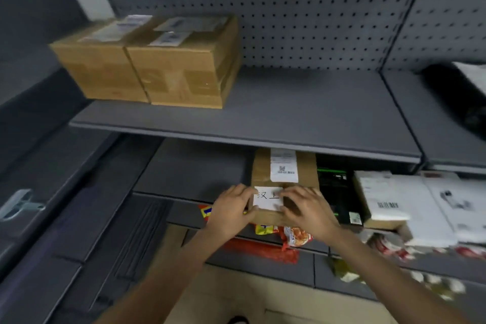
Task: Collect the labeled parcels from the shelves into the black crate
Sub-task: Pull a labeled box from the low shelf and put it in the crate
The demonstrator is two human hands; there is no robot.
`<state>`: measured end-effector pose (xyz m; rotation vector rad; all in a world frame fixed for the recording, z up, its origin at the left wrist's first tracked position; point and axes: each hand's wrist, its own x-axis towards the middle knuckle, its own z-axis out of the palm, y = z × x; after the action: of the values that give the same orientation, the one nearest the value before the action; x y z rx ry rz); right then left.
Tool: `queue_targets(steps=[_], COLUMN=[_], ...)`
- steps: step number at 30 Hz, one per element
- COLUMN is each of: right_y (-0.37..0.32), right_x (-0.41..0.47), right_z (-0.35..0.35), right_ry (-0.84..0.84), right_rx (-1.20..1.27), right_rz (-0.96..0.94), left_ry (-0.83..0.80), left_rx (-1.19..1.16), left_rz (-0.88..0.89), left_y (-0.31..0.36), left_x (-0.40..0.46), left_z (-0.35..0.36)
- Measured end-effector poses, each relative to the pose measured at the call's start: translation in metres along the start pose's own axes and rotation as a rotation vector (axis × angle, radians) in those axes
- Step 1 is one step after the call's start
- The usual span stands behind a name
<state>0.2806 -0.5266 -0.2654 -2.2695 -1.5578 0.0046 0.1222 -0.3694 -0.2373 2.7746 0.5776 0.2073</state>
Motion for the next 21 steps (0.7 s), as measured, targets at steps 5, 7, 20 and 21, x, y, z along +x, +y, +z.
queue_targets(steps=[5,7,20,21], right_y=[-0.005,-0.007,-0.052,-0.055], right_x=[-0.010,-0.013,0.005,0.006], right_z=[0.013,0.016,0.052,0.053], right_ry=[-0.082,-0.084,0.078,0.082], right_rx=[-0.129,-0.150,-0.240,-0.229], right_rz=[0.175,0.205,0.147,0.144], left_ry=[-0.138,-0.186,-0.074,-0.066], left_rx=[-0.017,-0.012,-0.061,-0.066], left_rz=[0.122,0.154,0.209,0.211], left_y=[-0.018,-0.018,-0.064,-0.067], left_x=[0.022,0.026,0.000,-0.002], left_z=[0.012,0.020,0.028,0.028])
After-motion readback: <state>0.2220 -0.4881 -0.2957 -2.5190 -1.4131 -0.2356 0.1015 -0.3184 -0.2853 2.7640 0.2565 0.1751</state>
